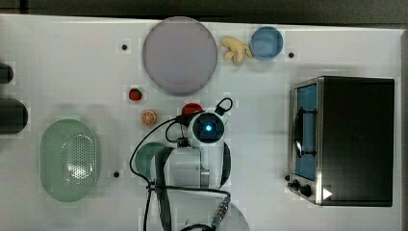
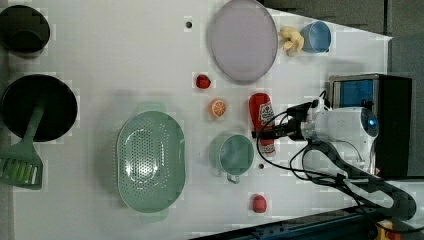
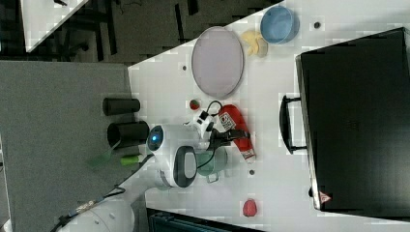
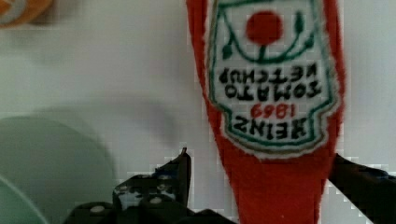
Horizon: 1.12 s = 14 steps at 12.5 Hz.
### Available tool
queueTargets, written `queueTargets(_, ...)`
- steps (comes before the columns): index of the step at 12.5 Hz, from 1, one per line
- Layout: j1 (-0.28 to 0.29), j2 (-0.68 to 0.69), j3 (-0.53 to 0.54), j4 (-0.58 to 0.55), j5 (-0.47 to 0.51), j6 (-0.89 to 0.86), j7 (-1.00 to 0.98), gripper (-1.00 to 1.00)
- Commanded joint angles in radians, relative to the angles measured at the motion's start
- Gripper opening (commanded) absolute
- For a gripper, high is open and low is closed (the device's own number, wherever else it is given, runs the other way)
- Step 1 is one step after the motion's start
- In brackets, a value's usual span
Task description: Pick Ketchup from the table and place it in strainer.
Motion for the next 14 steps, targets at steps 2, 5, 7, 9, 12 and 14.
queueTargets(2, -0.002, -0.005, -0.003, 0.022, -0.003, 0.057, -0.033, 0.42)
queueTargets(5, -0.002, -0.033, -0.003, 0.026, -0.002, 0.051, -0.034, 0.21)
queueTargets(7, -0.002, -0.086, -0.002, 0.026, -0.002, 0.023, -0.034, 0.21)
queueTargets(9, -0.002, -0.173, -0.001, 0.027, -0.002, -0.057, -0.033, 0.21)
queueTargets(12, 0.000, -0.340, 0.022, 0.045, -0.001, -0.238, -0.017, 0.21)
queueTargets(14, 0.006, -0.439, 0.059, 0.068, 0.000, -0.380, 0.037, 0.21)
